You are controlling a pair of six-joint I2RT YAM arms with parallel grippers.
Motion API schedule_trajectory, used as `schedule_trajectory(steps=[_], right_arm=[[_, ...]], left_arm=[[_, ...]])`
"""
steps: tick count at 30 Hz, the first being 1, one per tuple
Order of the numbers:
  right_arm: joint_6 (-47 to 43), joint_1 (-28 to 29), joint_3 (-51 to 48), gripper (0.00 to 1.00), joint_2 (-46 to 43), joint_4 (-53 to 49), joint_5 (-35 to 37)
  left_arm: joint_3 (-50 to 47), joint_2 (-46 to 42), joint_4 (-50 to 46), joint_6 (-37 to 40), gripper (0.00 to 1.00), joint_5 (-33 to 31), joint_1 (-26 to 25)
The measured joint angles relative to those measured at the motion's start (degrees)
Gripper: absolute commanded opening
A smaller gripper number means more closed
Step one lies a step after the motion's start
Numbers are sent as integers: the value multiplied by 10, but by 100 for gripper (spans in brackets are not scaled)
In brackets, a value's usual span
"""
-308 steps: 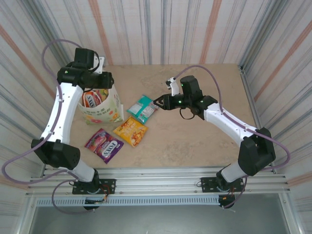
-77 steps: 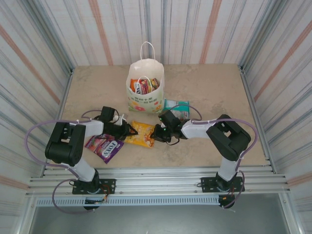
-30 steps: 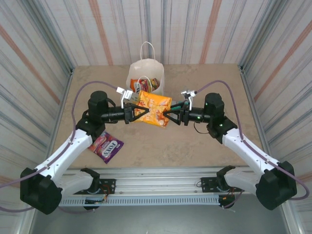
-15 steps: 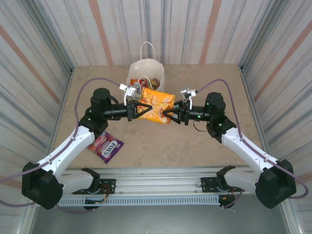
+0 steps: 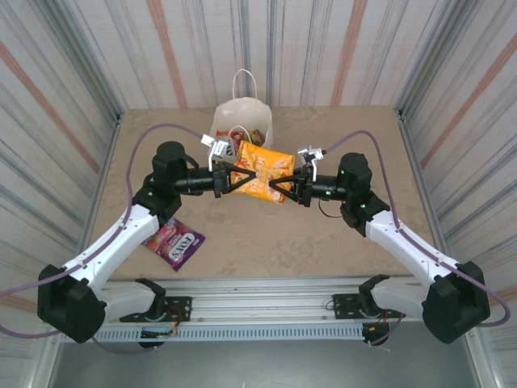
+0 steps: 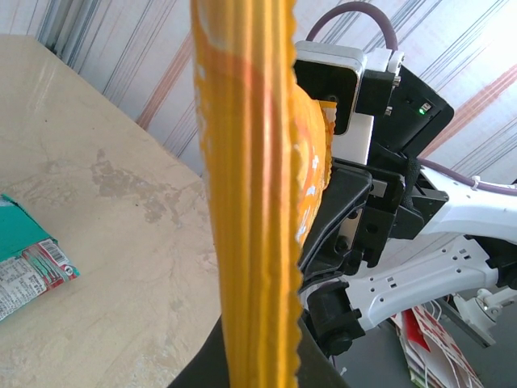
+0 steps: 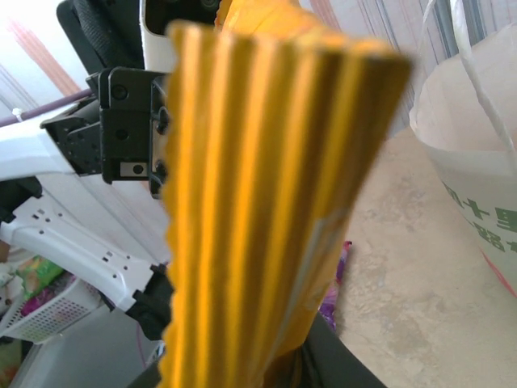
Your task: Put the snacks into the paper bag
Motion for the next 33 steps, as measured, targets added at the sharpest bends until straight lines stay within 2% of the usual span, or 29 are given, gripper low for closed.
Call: schedule_trajectory(steps=[2,4,7,12,17,25,33], right_arm=[[-2,0,0,11,0,0,1],[-2,0,0,7,-1,-2,6],[-3,0,0,6,-5,-4,19],[-15,-8,0,7,-24,-16,52],[-50,-27,23,7,-34,-59,74],[-152,-67,179,8,10,-153,83],[-250,-82,348,9,138,-243,88]], left_arm=[[0,0,-4,1,13,-2,0],[0,0,-7,4,23,-7,-1],[0,0,-15,10,39,-20,-1],[1,-12,-45,22,50,-42,4],[0,-46,-82,26,59,-70,46],[-14,-125,-183,27,63,-166,118],[-34,-150,-259,26,63,-224,205]])
